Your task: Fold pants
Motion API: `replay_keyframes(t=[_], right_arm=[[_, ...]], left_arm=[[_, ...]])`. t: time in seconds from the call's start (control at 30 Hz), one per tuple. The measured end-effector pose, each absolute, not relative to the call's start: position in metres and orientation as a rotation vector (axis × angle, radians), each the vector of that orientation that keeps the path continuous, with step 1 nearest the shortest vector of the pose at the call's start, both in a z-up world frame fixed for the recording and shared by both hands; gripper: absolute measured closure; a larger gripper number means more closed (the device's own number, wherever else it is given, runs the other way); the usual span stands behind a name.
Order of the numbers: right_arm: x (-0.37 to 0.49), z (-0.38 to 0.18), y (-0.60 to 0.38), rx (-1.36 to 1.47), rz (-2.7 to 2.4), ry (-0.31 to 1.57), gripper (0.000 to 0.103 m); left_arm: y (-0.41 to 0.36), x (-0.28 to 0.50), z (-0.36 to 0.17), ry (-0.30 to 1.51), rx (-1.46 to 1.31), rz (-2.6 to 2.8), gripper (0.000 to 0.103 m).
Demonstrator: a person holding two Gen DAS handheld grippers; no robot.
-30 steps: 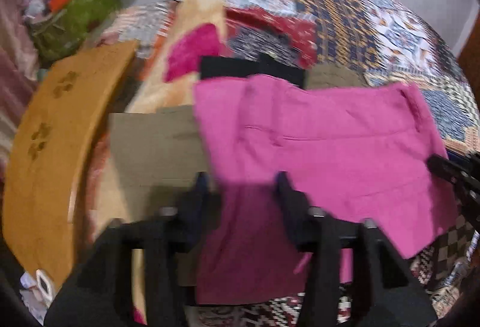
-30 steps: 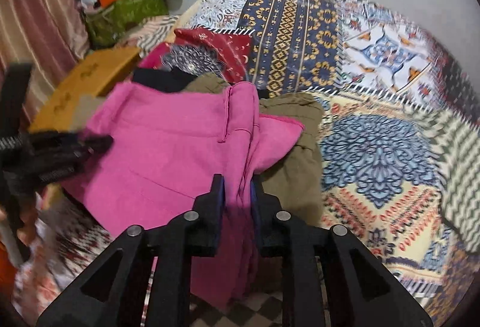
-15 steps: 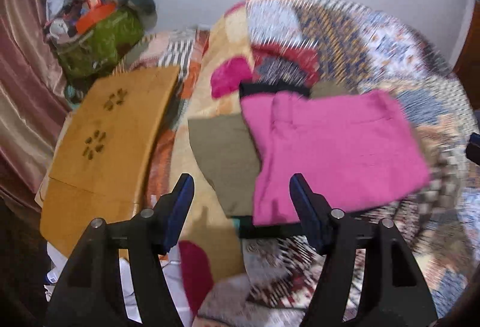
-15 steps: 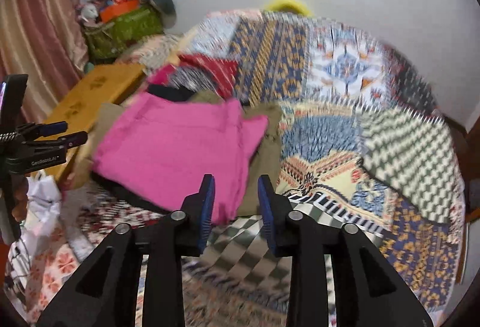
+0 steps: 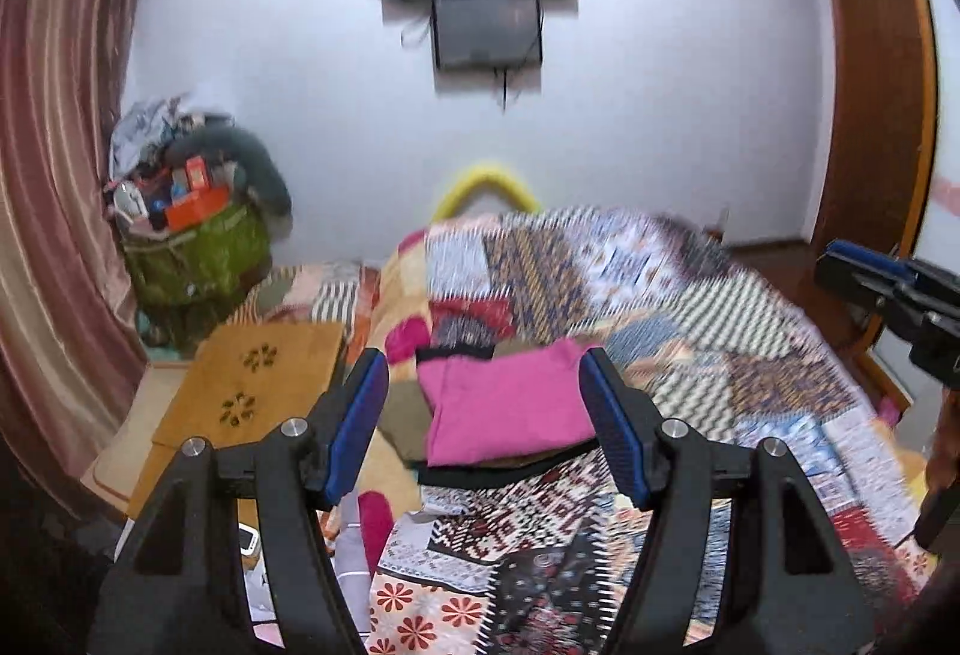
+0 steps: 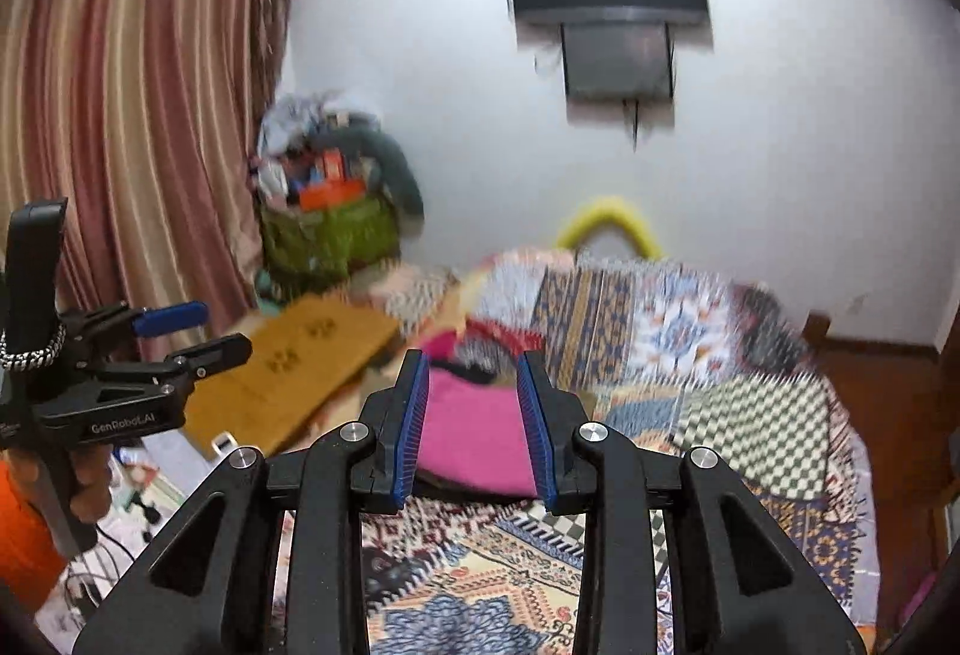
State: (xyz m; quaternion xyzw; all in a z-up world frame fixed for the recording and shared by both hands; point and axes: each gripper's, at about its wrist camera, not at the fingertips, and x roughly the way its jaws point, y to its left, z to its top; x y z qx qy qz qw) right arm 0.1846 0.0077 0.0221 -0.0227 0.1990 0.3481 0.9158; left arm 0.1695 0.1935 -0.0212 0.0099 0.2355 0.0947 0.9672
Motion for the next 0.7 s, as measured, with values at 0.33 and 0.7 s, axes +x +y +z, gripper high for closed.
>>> replay_keyframes(t=[0.33, 0.7], right_arm=[[0.084, 0.059, -0.024, 0.015, 0.726, 0.204, 0.073], [0.058, 0.058, -0.029, 0.061, 0.682, 0.168, 0.014]], left_arm=[[0.151, 0.062, 0.023, 0.242, 0.001, 0.179, 0.036], [0.132, 0.012, 0.027, 0.174, 0.016, 0.199, 0.003]])
